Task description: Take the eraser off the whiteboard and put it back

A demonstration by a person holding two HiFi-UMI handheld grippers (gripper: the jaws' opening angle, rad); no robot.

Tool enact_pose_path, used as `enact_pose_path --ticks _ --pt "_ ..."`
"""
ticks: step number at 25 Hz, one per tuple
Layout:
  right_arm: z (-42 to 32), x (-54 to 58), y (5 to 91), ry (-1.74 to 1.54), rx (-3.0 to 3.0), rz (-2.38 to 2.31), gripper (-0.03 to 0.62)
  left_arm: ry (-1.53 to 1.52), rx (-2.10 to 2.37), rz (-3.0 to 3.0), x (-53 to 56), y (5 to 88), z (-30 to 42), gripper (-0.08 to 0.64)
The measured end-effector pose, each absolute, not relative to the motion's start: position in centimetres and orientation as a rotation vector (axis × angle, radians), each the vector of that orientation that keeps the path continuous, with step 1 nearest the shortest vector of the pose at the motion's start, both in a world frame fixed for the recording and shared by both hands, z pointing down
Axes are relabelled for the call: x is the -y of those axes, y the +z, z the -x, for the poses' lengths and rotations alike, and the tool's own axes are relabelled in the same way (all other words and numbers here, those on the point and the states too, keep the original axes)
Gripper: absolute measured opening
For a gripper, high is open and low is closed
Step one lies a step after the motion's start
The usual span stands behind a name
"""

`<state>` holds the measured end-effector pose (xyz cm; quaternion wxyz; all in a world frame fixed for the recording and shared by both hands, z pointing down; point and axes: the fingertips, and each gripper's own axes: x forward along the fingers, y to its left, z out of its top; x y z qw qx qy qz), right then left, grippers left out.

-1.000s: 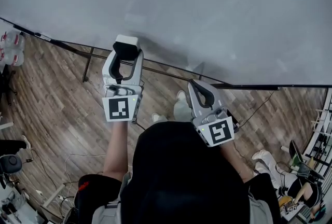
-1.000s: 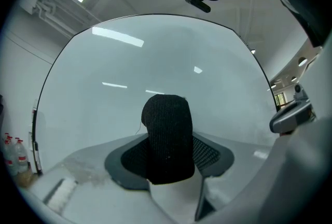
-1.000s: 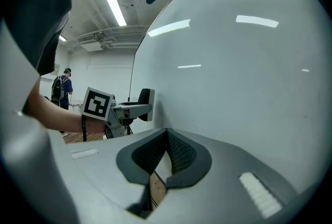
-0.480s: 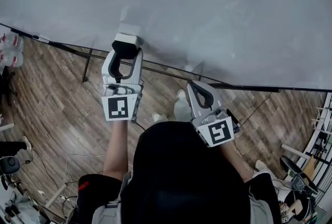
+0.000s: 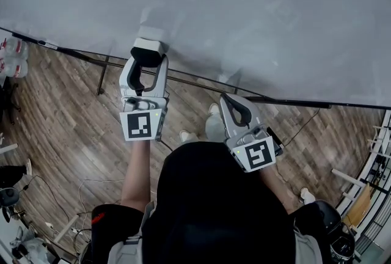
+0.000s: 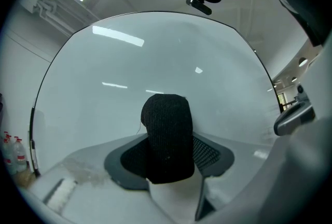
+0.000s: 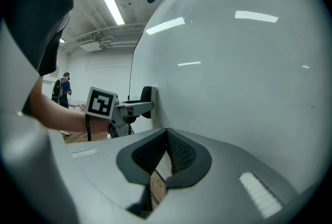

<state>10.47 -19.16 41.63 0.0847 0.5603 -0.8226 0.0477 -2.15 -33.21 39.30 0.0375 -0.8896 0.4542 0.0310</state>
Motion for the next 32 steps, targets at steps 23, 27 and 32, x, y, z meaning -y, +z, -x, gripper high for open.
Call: enact_pose_path --ticks 23,27,32 --pt "-8.4 16.5 40.7 0.122 2.510 -1.658 0.003 0.032 -1.447 2.687 29.1 39.0 4.5 0.265" --pt "-7.7 15.8 40.5 0.111 2.530 -1.650 0.003 0.038 -1.416 2.697 27.6 38.6 4.7 0.250" --pt "-6.8 14.7 40.4 0.117 2.545 -1.640 0.003 0.022 -1.396 2.679 25.3 38.2 5.3 0.098"
